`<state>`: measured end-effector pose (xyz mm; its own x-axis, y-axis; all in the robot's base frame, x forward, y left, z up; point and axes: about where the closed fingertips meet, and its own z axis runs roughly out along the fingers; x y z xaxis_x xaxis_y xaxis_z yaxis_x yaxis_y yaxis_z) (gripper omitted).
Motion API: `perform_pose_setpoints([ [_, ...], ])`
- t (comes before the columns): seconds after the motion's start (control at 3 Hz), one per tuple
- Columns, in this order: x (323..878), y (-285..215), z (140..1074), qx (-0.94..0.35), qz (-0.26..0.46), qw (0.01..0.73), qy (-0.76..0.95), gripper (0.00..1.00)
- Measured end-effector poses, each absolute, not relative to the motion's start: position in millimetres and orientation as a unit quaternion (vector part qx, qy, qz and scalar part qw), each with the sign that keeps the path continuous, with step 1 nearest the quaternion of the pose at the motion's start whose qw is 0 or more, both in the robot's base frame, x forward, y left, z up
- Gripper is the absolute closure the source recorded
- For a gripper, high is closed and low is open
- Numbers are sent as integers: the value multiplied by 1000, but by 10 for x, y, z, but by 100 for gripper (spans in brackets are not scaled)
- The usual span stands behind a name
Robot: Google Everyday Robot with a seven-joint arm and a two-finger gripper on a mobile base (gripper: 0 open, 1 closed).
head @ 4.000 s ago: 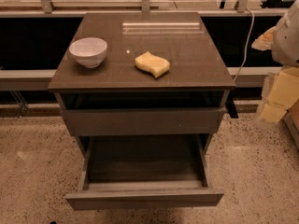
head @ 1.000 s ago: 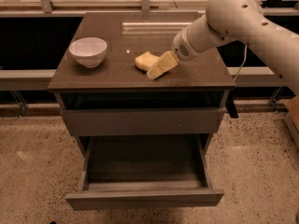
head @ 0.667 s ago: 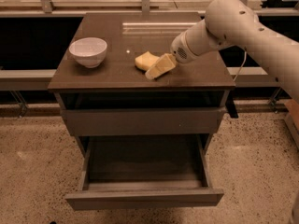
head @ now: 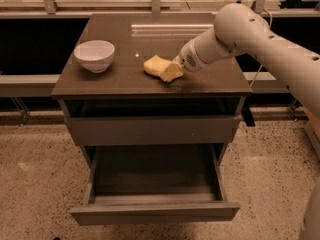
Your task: Place sponge into middle drawer
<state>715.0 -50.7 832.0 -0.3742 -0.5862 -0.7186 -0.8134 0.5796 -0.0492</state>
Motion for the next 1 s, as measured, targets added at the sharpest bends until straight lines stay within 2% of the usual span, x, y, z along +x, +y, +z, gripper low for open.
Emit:
perform_pose_setpoints([
  [0.33,7145,-474,8358,-445,163,359,804,83],
  [0.67,6967,-652,8806,-478,164,380,775,100],
  [1.0,6452,-1001,9220,-538,141,386,736,100],
])
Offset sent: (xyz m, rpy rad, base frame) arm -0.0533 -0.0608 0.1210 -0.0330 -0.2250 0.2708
